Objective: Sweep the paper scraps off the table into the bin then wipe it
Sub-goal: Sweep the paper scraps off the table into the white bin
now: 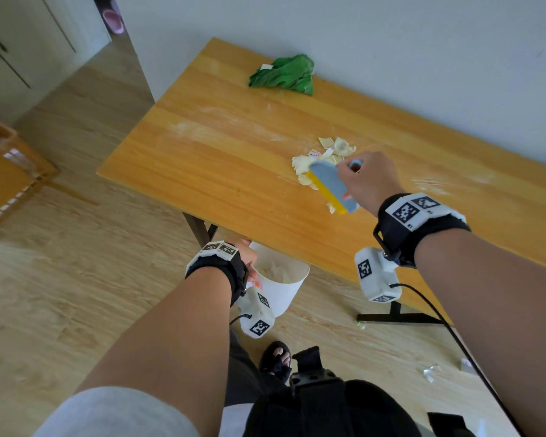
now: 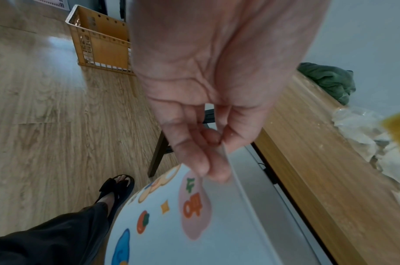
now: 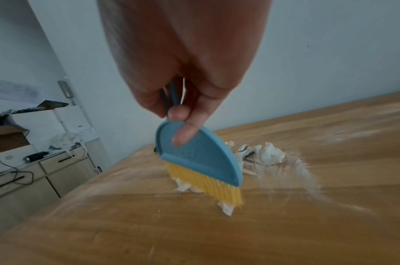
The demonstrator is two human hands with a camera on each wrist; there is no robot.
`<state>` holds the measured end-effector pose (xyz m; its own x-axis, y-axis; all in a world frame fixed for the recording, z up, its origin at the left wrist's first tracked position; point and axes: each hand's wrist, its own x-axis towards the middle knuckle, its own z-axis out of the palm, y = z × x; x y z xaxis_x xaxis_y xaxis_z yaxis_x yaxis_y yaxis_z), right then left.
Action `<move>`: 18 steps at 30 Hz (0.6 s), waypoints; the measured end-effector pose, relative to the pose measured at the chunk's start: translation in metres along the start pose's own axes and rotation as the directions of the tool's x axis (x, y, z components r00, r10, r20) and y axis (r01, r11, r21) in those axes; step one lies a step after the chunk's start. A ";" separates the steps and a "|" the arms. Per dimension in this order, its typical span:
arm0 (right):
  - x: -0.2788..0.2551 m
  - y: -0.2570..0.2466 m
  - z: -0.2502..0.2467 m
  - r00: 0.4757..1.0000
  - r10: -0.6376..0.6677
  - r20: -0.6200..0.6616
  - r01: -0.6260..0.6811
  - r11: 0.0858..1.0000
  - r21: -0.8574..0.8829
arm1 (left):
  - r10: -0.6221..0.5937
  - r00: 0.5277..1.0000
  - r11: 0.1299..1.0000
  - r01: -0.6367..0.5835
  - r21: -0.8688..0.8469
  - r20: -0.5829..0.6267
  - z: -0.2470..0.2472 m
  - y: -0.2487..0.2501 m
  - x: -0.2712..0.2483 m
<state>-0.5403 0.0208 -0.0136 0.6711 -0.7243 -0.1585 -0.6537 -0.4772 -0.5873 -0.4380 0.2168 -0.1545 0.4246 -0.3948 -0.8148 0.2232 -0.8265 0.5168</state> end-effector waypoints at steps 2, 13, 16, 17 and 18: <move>0.013 -0.010 0.002 0.999 -0.040 -0.034 0.038 0.997 -0.061 | 0.001 1.000 1.000 -0.001 0.002 -0.012 -0.004 -0.001 0.002; 0.062 -0.037 0.033 0.987 -0.114 0.117 0.150 0.914 -0.376 | 0.005 1.000 0.997 -0.006 0.077 0.019 -0.021 0.003 0.006; 0.058 -0.038 0.035 0.974 -0.118 0.195 0.185 0.909 -0.373 | -0.010 1.000 0.997 0.009 0.079 0.020 -0.024 0.002 0.007; 0.056 -0.039 0.034 0.971 -0.122 0.207 0.192 0.911 -0.364 | -0.008 1.000 0.996 0.007 0.084 0.016 -0.024 0.002 0.008; 0.054 -0.039 0.032 0.969 -0.122 0.216 0.195 0.914 -0.356 | -0.005 1.000 0.996 0.005 0.084 0.009 -0.024 0.003 0.007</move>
<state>-0.4679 0.0164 -0.0249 0.8054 -0.5361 -0.2529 -0.5915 -0.7543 -0.2849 -0.4131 0.2211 -0.1526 0.4154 -0.3940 -0.8199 0.1505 -0.8591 0.4891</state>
